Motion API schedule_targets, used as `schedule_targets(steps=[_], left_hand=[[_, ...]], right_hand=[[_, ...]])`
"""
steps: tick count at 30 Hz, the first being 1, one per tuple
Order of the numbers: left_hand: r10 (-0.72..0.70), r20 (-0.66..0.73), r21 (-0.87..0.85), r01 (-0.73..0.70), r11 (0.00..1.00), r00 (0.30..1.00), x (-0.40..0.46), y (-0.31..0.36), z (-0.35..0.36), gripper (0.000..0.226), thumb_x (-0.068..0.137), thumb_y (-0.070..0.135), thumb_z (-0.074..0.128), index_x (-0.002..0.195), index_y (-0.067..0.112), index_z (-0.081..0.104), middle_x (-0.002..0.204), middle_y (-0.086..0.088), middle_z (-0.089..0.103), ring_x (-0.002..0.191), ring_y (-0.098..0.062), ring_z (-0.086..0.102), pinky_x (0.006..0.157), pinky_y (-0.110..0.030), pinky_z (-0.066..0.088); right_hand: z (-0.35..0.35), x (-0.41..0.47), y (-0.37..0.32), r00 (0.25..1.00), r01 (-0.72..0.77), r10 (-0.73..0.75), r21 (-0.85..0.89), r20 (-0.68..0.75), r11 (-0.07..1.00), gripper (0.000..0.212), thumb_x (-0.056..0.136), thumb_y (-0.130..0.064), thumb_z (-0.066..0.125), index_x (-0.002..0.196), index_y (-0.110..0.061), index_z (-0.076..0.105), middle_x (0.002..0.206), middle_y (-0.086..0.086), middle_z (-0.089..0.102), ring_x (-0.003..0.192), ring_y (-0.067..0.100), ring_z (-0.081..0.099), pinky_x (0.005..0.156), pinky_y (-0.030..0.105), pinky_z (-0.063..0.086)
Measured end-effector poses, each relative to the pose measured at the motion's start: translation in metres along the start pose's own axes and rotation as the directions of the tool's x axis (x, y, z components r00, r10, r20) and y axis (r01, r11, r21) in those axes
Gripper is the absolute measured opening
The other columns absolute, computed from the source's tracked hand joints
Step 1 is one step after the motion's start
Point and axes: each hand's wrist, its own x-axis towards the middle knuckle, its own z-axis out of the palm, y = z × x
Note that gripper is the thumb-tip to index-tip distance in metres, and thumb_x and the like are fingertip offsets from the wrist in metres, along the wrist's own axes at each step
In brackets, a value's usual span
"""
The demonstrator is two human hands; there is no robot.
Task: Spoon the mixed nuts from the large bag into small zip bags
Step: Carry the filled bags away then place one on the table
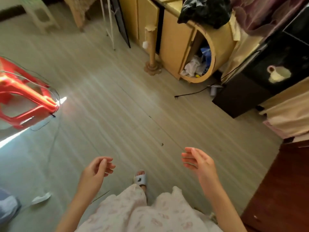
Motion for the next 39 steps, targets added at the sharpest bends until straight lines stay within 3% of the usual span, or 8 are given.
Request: schedule_targets(steps=[3,7,12,16,23,27,36,39], left_hand=[[0.016,0.01,0.032,-0.016,0.999,1.0,0.037,0.016,-0.022,0.026,0.097,0.007,0.042,0.085,0.016,0.063,0.068,0.002,0.069,0.063,-0.009,0.064,0.058,-0.014,0.049],[0.024,-0.025,0.025,-0.023,0.999,0.999,0.083,0.036,-0.04,0.025,0.097,0.008,0.043,0.085,0.018,0.063,0.069,0.002,0.069,0.064,-0.006,0.064,0.059,-0.013,0.049],[-0.005,-0.146,-0.059,-0.004,0.998,0.989,0.137,0.057,-0.047,0.026,0.097,0.008,0.042,0.085,0.018,0.063,0.072,0.001,0.069,0.064,-0.008,0.064,0.06,-0.015,0.051],[-0.073,-0.225,-0.156,0.038,0.987,0.972,0.186,0.074,-0.047,0.026,0.097,0.003,0.041,0.084,0.012,0.061,0.072,-0.005,0.067,0.063,-0.014,0.062,0.059,-0.017,0.049],[-0.132,-0.348,-0.207,0.061,0.977,0.928,0.288,0.112,-0.07,0.023,0.096,0.0,0.04,0.088,0.002,0.06,0.075,-0.01,0.065,0.058,-0.008,0.061,0.057,-0.014,0.048],[-0.15,-0.433,-0.25,0.042,0.967,0.889,0.343,0.136,-0.088,0.026,0.097,0.001,0.039,0.084,0.01,0.059,0.075,-0.009,0.065,0.054,-0.001,0.06,0.055,-0.012,0.048],[-0.245,-0.498,-0.303,0.098,0.948,0.832,0.458,0.145,-0.133,0.027,0.097,0.001,0.04,0.083,0.014,0.06,0.075,-0.01,0.067,0.056,-0.005,0.061,0.055,-0.013,0.049],[-0.252,-0.492,-0.3,0.11,0.948,0.833,0.517,0.15,-0.16,0.027,0.097,0.003,0.041,0.083,0.015,0.061,0.076,-0.011,0.067,0.063,-0.015,0.063,0.056,-0.013,0.05]], right_hand=[[0.043,0.022,-0.017,0.999,-0.004,0.005,-0.019,0.046,1.0,0.026,0.098,-0.01,0.043,0.085,-0.01,0.065,0.063,-0.001,0.07,0.057,0.007,0.064,0.055,0.017,0.051],[0.09,0.048,-0.042,0.995,-0.017,0.023,-0.068,0.099,0.998,0.026,0.098,-0.009,0.043,0.084,-0.009,0.065,0.066,0.002,0.069,0.055,0.006,0.063,0.055,0.016,0.05],[0.144,0.095,-0.08,0.988,-0.027,0.047,-0.136,0.146,0.99,0.026,0.098,-0.009,0.044,0.083,-0.008,0.065,0.069,0.006,0.067,0.054,0.007,0.062,0.055,0.017,0.05],[0.192,0.146,-0.116,0.977,0.003,0.04,-0.201,0.208,0.98,0.024,0.098,-0.012,0.045,0.088,-0.007,0.066,0.075,0.008,0.069,0.065,0.016,0.063,0.064,0.025,0.049],[0.282,0.247,-0.2,0.94,0.081,0.026,-0.296,0.34,0.952,0.024,0.098,-0.011,0.046,0.09,-0.006,0.068,0.077,0.008,0.069,0.071,0.018,0.063,0.064,0.025,0.05],[0.333,0.292,-0.242,0.916,0.103,0.038,-0.326,0.4,0.94,0.023,0.098,-0.01,0.046,0.088,-0.007,0.067,0.077,0.009,0.068,0.068,0.018,0.062,0.061,0.023,0.049],[0.458,0.38,-0.294,0.889,0.105,0.091,-0.393,0.449,0.914,0.023,0.098,-0.014,0.047,0.089,-0.007,0.067,0.074,0.007,0.069,0.064,0.014,0.063,0.06,0.021,0.051],[0.505,0.412,-0.311,0.893,0.102,0.083,-0.38,0.442,0.919,0.023,0.098,-0.014,0.048,0.089,-0.007,0.068,0.073,0.006,0.07,0.065,0.014,0.063,0.059,0.02,0.051]])
